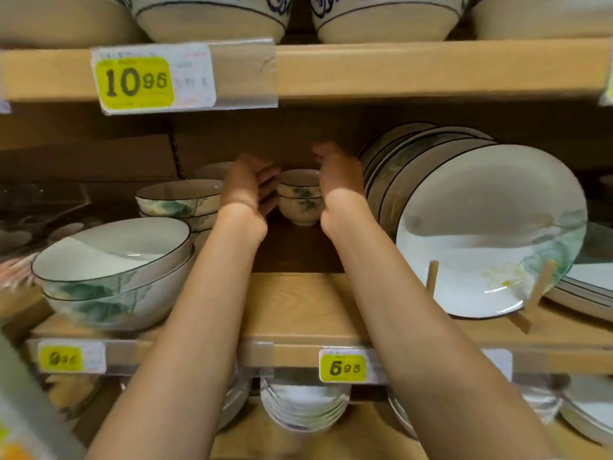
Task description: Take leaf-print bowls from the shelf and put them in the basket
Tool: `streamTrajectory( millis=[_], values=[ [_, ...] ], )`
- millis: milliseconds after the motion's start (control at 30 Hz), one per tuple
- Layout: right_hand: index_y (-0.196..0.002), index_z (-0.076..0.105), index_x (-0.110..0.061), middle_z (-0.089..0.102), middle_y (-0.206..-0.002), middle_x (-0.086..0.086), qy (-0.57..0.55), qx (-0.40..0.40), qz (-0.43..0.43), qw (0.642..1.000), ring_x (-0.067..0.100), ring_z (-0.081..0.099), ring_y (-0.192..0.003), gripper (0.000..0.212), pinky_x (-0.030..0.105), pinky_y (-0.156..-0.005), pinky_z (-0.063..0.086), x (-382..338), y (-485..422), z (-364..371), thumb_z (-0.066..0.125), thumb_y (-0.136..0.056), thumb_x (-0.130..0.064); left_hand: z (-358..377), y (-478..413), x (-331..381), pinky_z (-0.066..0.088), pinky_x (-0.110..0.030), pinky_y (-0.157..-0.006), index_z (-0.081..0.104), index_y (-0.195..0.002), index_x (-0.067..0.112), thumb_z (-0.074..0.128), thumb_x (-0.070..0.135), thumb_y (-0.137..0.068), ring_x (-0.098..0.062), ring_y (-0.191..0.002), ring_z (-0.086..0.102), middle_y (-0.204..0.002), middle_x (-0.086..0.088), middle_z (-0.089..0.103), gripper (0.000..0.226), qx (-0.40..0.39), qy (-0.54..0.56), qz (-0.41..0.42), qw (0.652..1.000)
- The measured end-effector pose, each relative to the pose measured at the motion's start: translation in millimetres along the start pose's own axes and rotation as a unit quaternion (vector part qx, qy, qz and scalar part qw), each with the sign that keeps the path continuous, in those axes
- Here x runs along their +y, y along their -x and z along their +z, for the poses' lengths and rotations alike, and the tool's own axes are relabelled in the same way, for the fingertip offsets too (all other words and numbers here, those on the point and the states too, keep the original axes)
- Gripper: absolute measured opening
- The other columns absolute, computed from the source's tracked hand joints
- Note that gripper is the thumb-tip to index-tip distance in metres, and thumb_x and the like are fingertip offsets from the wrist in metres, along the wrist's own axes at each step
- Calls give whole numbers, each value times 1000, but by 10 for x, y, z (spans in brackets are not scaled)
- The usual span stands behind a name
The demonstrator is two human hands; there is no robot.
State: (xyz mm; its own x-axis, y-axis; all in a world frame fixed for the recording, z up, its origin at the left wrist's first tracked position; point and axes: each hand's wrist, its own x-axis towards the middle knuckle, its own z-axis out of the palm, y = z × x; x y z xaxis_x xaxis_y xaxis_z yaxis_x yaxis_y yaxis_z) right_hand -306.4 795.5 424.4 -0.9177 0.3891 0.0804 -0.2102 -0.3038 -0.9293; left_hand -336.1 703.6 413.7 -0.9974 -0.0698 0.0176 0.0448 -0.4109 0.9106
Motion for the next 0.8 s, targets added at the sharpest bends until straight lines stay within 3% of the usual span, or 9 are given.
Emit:
streamTrajectory(
  millis=[100, 167, 233, 433, 533, 800],
  values=[
    [-111, 57, -20, 64, -107, 6, -35, -11, 1, 999, 22, 60, -96, 22, 39, -87, 52, 132, 300, -132, 57, -90, -28, -107, 487, -82, 49, -43, -96, 59, -128, 8, 38, 22, -100, -23, -111, 63, -118, -7, 70, 38, -33, 21, 37, 999],
    [-97, 63, -22, 68, -100, 1, -25, -34, -38, 998, 15, 63, -95, 12, 34, -88, 51, 262, 539, -263, 53, -91, -21, -287, 825, -158, 51, -42, -95, 60, -128, 4, 39, 21, -95, -25, -112, 65, -120, -12, 69, 43, -61, 54, 42, 996],
    [-87, 68, -24, 73, -95, -2, -24, -78, -53, 995, 10, 68, -93, 16, 31, -90, 51, 366, 753, -415, 53, -90, -18, -510, 1118, -219, 50, -41, -99, 63, -122, 4, 37, 22, -94, -23, -112, 66, -118, -12, 70, 43, -59, 48, 39, 996],
    [-82, 70, -18, 76, -87, 4, 15, -141, -25, 990, 16, 73, -89, 23, 34, -89, 53, 720, 1420, -633, 49, -91, -11, -1325, 1920, -381, 52, -38, -95, 65, -110, 7, 35, 20, -95, -25, -106, 69, -111, -14, 73, 36, -15, 42, 29, 999],
    [-81, 68, -14, 75, -80, 5, 13, -163, 4, 987, 20, 73, -83, 26, 33, -86, 53, 932, 1751, -648, 45, -93, -10, -1702, 2303, -355, 58, -32, -84, 65, -104, 6, 35, 20, -94, -25, -100, 72, -106, -14, 74, 35, 2, 51, 21, 998],
    [-82, 67, -7, 74, -74, 9, 15, -214, 135, 967, 20, 72, -70, 24, 28, -68, 59, 1657, 2903, -240, 46, -95, -8, -3047, 3409, -98, 58, -24, -70, 65, -91, 11, 48, 17, -85, -15, -70, 72, -79, -6, 75, 19, 157, -2, 46, 987]
  ],
)
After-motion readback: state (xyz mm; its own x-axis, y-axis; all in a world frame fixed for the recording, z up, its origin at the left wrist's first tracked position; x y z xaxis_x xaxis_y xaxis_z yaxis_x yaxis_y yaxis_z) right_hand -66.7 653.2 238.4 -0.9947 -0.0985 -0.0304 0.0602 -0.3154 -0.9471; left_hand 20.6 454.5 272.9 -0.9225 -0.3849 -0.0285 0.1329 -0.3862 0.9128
